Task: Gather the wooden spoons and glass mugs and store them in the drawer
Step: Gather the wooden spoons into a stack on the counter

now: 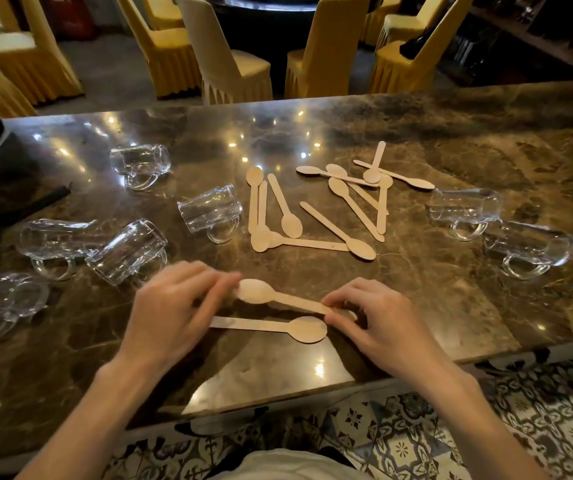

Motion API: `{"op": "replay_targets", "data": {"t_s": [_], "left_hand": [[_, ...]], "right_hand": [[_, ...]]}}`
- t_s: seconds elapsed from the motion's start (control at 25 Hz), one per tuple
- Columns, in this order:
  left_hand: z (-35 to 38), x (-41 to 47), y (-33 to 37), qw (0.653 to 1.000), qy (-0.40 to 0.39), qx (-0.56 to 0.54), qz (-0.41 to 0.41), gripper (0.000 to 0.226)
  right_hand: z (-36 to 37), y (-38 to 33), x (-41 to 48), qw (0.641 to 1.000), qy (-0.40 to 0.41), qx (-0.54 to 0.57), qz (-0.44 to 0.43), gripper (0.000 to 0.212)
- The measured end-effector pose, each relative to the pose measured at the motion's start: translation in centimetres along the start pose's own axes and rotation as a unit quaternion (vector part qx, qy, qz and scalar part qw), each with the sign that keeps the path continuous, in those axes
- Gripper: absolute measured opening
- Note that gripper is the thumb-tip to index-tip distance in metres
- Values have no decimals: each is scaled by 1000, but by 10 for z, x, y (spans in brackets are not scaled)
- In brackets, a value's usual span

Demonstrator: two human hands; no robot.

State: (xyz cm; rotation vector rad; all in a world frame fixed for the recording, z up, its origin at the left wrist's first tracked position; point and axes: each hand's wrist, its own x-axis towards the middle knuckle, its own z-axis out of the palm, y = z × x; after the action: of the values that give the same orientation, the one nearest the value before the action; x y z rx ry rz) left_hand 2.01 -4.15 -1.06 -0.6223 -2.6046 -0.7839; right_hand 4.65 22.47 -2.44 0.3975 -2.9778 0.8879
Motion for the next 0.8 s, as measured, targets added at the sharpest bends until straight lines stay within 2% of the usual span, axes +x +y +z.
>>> {"op": "replay_targets", "data": {"t_s": [0.12,0.24,0.32,0.6,0.8], "left_hand": [[1,39,-2,996,0,86,-23,36],[17,74,-3,976,-115,187,-8,39],[32,91,-4,960,-157,230,-4,45],[59,148,9,920,-177,345,-55,33],[61,160,15,858,-238,450,-69,45]], "right_hand": [[8,-5,-4,999,-20,7,-27,19],[13,-5,-8,999,-25,3,-44,20],[15,-5,-9,999,-20,-3,-42,19],[11,-4,-12,999,-14,-6,-33,23],[1,13,12,995,84,15,45,22]]}}
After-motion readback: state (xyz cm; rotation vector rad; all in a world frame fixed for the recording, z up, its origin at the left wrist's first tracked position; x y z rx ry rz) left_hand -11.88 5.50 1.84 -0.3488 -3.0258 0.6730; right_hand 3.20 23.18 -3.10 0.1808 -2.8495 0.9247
